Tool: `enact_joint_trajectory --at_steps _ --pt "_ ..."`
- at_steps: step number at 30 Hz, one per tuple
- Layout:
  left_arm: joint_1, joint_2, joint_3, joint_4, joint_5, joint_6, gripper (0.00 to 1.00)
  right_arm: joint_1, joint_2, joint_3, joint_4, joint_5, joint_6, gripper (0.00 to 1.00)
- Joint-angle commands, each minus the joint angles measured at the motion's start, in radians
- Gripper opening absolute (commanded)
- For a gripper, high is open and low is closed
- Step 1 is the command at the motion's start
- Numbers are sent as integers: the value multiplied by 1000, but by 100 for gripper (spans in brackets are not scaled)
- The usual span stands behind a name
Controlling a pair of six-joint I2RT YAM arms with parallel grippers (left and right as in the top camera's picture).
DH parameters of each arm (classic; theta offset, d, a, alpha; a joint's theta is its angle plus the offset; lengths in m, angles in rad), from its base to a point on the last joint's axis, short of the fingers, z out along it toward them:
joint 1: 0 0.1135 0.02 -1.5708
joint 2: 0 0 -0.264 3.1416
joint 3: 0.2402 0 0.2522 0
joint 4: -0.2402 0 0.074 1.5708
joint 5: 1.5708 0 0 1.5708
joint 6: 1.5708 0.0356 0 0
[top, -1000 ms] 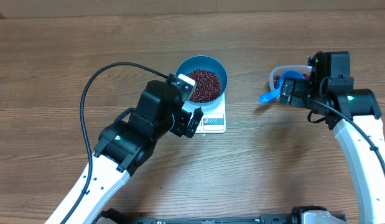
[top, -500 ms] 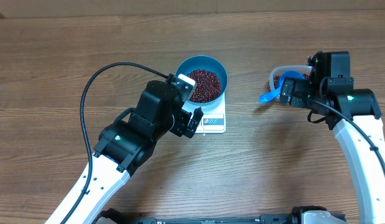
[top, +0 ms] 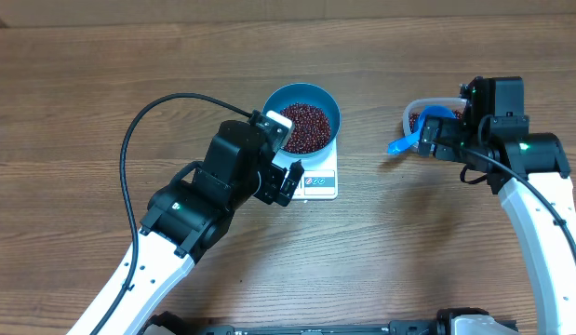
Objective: Scoop item into bowl and weigh 150g on scale
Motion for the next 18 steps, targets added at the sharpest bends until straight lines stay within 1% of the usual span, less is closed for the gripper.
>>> enact_joint_trajectory --at_steps 1,7,18 --pt "3 3 26 -2 1 -3 100 -5 -11 36 3 6 -15 100" --pt "3 19 25 -2 1 -3 99 -5 -11 36 3 6 -15 100" --pt "3 113 25 -2 5 -3 100 -5 -11 36 3 6 -15 100"
